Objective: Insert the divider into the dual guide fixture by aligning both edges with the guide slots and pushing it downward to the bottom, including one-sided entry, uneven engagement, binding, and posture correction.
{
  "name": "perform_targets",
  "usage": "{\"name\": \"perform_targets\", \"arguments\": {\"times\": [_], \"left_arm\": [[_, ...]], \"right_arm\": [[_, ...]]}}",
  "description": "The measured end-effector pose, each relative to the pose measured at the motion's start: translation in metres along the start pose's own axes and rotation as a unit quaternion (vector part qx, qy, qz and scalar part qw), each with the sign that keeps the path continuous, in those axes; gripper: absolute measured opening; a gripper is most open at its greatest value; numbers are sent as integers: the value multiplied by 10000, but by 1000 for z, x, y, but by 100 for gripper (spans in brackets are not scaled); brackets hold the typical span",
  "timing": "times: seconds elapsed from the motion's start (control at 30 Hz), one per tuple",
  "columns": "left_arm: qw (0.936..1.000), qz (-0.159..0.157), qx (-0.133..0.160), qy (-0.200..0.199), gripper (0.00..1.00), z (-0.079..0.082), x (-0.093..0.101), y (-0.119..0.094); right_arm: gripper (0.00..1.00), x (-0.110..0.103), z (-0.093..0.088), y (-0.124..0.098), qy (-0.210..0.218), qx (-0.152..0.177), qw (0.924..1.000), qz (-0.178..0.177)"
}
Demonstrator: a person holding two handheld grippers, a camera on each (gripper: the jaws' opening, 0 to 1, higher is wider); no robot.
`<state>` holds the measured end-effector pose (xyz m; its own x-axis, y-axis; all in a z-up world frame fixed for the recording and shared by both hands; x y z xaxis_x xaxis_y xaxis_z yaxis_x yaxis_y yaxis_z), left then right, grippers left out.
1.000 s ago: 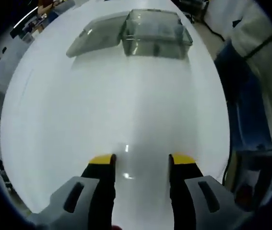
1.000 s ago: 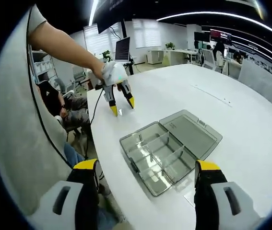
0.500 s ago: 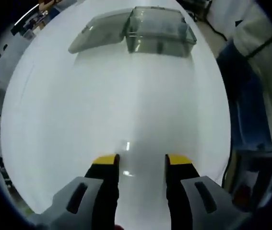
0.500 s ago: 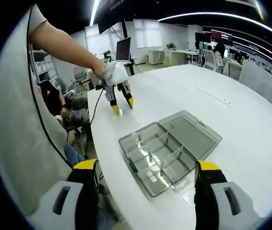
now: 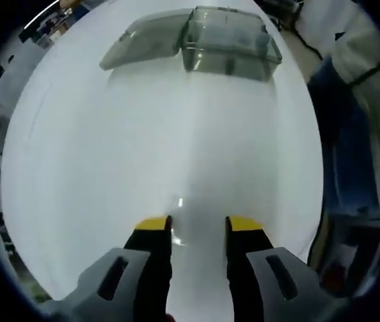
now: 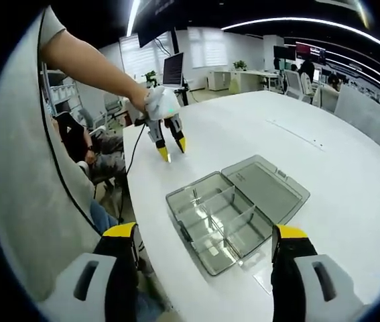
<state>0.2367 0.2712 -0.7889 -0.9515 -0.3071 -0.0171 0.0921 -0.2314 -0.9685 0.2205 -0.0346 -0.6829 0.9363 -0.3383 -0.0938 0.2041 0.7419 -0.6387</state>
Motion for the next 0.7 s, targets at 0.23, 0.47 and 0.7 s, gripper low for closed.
{"name": "perform_targets", "arguments": {"times": [0.23,0.47,0.7], "left_arm": [[9999,70,5,-79,26,0,1,0],[9997,90,2,-232,25,3,2,-1],[9996,99,60,-259,25,10,2,-7]], "right_arm": [[80,1,1,0,-12,7,10000,14],[80,3,2,0,-32,-4,10000,47],[79,4,3,1,-22,18,10000,67]]}}
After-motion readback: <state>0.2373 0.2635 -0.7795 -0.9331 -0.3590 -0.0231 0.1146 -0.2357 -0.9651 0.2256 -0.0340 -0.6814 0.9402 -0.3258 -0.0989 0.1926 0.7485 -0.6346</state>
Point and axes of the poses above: the point that each gripper's makers call its tool centre point, and the gripper's own axes: y roughly forward along the fingers, x roughly to its right, z roughly out of its top, the point moved 3 cm from there along -y, roughly backward along the fingers
